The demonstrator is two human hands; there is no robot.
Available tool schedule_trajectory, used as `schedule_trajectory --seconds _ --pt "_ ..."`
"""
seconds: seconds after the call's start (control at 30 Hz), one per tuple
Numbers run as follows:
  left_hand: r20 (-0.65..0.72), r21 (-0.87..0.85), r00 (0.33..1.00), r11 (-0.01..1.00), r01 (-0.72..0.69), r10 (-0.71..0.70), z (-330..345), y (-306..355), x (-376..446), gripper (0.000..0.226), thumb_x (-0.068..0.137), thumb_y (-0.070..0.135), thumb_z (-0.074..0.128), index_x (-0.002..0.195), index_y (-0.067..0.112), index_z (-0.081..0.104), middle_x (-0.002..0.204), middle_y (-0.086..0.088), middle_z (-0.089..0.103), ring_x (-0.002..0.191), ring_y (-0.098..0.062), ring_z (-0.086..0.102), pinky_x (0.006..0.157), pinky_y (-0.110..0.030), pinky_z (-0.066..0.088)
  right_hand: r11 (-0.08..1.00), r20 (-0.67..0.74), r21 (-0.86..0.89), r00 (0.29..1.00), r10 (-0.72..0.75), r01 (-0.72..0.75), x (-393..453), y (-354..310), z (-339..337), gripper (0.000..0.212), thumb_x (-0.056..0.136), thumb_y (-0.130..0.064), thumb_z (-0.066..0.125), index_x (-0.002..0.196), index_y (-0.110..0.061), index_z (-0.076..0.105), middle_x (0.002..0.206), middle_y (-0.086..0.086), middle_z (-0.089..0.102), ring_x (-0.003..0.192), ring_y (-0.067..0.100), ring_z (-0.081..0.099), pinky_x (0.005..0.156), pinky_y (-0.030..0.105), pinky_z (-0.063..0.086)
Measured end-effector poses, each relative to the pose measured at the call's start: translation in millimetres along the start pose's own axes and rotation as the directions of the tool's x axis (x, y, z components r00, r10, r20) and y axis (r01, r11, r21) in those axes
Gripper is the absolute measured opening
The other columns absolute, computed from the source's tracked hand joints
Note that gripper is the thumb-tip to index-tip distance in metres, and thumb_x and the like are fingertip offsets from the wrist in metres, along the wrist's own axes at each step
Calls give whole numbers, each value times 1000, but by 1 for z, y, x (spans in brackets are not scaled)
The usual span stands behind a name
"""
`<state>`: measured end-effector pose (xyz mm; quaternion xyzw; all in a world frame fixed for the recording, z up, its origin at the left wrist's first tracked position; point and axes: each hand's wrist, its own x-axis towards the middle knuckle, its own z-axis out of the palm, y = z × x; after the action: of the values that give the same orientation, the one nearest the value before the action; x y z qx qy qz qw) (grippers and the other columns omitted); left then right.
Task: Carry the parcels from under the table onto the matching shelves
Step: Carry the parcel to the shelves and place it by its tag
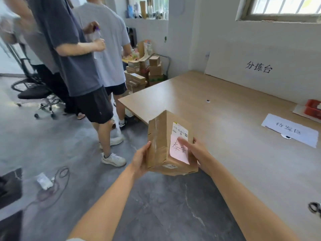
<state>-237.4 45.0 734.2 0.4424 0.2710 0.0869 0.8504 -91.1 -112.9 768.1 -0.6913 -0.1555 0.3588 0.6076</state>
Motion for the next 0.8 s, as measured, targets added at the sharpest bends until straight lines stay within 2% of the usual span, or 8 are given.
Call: schedule_trajectory --seconds 0.1,0.2,0.27,0.33,0.43,0.53,0.7,0.8 --pt "-162 102 982 992 -79 95 -32 -3 -18 37 97 28 44 128 12 57 112 -8 65 93 -21 61 75 -30 52 996 65 -69 997 -51 55 6 -2 28 36 68 -34 82 96 -23 61 104 5 74 88 22 72 79 37 58" --pt "-339 169 925 978 -119 171 -58 -1 -46 35 96 21 49 128 11 56 95 -3 62 78 -20 54 67 -30 42 988 143 -131 988 -66 85 12 1 66 62 57 -46 85 109 -22 61 106 -1 73 92 20 71 84 41 58" --pt "-447 180 873 976 -126 195 -78 2 -66 34 95 18 50 127 7 56 84 -2 59 72 -17 53 61 -27 42 980 203 -165 977 -73 108 12 2 99 67 59 -46 84 116 -21 59 108 -2 72 96 20 70 87 42 57" --pt "-519 184 826 972 -143 219 -99 6 -88 32 95 20 50 121 3 59 76 -1 56 66 -15 51 57 -26 40 971 250 -197 965 -82 134 14 7 134 63 61 -47 83 115 -23 58 109 -4 71 98 19 68 88 41 57" --pt "-587 172 773 970 -173 242 -134 13 -125 19 94 30 51 102 16 61 71 3 55 63 -12 50 55 -24 39 952 331 -244 939 -96 183 10 13 193 57 60 -50 81 108 -31 56 109 -10 68 97 13 66 88 37 56" --pt "-647 129 726 972 -197 233 -173 19 -165 28 91 41 53 109 22 59 78 4 59 72 -12 54 60 -25 42 939 388 -255 914 -118 229 -1 19 257 56 62 -48 82 109 -28 58 108 -9 68 97 11 65 85 31 54" --pt "-714 89 671 976 -199 202 -249 27 -240 77 71 64 63 136 26 47 129 -5 59 120 -27 53 93 -43 49 905 506 -287 851 -137 316 -32 29 370 69 62 -47 82 121 -21 57 112 -6 67 101 14 63 89 32 52" --pt "-736 82 653 982 -171 175 -290 33 -289 89 60 71 64 134 25 47 129 -6 61 117 -25 56 84 -41 53 884 574 -304 809 -127 355 -56 34 438 70 65 -45 81 125 -19 54 113 -5 64 102 14 61 89 29 49"
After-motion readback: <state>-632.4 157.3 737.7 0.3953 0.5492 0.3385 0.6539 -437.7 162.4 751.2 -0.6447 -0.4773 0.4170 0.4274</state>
